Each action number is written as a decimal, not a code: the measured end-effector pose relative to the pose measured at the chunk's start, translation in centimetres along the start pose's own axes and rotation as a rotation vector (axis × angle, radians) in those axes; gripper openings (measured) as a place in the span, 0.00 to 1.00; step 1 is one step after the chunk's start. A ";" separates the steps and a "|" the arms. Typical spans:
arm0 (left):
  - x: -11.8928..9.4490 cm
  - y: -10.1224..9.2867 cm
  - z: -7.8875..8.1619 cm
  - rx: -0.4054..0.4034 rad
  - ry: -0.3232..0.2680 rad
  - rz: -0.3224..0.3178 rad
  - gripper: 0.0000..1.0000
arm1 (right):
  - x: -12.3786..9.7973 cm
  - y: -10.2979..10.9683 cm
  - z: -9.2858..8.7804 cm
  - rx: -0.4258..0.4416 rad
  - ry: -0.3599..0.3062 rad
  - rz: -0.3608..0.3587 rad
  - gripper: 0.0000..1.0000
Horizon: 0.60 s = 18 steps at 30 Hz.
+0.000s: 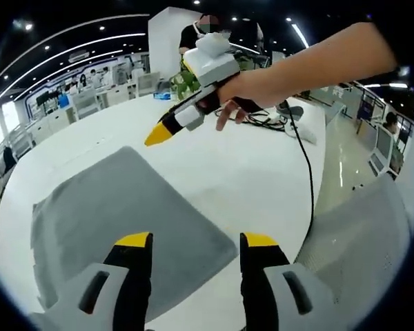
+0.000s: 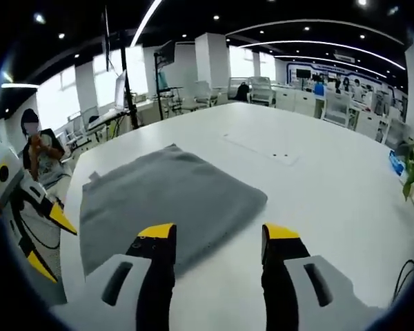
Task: Fold the towel on the table until its edges align and the towel forms a compact rectangular stack.
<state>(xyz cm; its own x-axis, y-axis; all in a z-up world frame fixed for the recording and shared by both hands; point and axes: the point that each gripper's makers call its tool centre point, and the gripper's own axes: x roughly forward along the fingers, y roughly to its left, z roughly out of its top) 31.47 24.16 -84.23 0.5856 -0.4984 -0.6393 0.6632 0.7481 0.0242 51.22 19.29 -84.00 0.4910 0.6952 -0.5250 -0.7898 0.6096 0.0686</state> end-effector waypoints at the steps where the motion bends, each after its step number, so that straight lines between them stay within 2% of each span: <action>1: 0.1 0.0 0.0 -0.003 0.002 -0.001 0.55 | 0.0 0.0 -0.1 -0.018 0.001 -0.005 0.36; 4: 0.3 0.0 -0.1 -0.014 0.005 -0.002 0.60 | 0.8 -0.2 -0.1 -0.006 0.003 -0.005 0.39; 11: 0.8 -0.3 -0.7 -0.009 0.034 -0.033 0.60 | 3.0 -1.4 -0.7 0.021 0.022 -0.008 0.39; 13: 1.0 -0.7 -0.8 -0.004 0.038 -0.049 0.60 | 3.1 -1.6 -1.0 0.034 0.040 -0.005 0.36; 15: 1.2 -1.0 -0.7 -0.002 0.043 -0.061 0.59 | 3.0 -1.7 -1.4 0.060 0.048 -0.014 0.30; 18: 1.5 -1.4 -0.5 0.011 0.040 -0.075 0.55 | 2.8 -1.8 -2.0 0.068 0.059 -0.022 0.29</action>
<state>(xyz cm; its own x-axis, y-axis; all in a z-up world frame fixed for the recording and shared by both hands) 31.14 22.57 -85.58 0.5153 -0.5344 -0.6700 0.7093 0.7047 -0.0166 53.25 19.42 -87.33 0.4837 0.6591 -0.5758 -0.7514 0.6501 0.1130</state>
